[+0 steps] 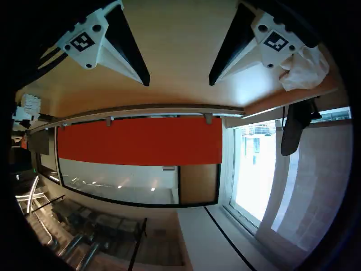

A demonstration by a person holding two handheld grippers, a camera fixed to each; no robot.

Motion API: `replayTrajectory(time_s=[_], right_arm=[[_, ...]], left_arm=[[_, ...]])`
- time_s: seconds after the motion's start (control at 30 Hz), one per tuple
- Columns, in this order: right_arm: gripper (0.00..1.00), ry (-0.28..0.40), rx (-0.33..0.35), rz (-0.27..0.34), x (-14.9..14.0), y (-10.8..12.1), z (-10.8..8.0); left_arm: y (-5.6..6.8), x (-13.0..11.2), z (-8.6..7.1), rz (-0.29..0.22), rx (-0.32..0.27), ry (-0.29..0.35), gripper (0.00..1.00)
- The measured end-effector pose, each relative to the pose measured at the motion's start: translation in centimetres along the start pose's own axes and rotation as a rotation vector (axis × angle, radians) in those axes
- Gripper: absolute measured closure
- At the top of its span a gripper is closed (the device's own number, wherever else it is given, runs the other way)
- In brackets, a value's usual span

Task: Fold towel

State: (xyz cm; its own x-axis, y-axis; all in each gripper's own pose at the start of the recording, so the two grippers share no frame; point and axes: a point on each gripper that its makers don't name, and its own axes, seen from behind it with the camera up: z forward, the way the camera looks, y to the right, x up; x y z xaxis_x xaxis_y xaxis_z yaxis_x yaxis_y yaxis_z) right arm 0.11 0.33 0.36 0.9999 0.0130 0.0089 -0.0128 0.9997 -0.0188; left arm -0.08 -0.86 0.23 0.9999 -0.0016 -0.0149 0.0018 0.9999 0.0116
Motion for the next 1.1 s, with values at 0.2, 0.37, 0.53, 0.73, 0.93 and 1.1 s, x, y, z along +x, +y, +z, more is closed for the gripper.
replayTrajectory(time_s=[0.2,0.37,0.53,0.73,0.93,1.1], right_arm=[[0.0,0.007,0.008,-0.017,0.01,-0.45,-0.19],[0.0,0.008,0.003,-0.014,-0.1,-0.24,-0.22],[0.0,0.008,0.001,-0.014,-0.15,-0.17,-0.25],[0.0,0.006,0.002,-0.012,-0.28,-0.15,-0.28],[0.0,0.006,0.001,-0.012,-0.26,-0.15,-0.26],[0.0,0.006,0.001,-0.012,-0.29,-0.15,-0.23]], left_arm=[[0.01,0.01,0.0,0.0,0.0,0.0,0.03],[0.0,-0.01,0.0,0.0,0.0,0.0,0.03],[0.0,0.01,0.01,0.0,0.0,0.0,0.03],[-0.07,0.02,-0.01,0.0,0.0,0.0,0.03],[-0.08,0.03,-0.02,0.0,0.0,0.0,0.03],[-0.08,0.03,-0.03,0.0,0.0,0.0,0.03]])
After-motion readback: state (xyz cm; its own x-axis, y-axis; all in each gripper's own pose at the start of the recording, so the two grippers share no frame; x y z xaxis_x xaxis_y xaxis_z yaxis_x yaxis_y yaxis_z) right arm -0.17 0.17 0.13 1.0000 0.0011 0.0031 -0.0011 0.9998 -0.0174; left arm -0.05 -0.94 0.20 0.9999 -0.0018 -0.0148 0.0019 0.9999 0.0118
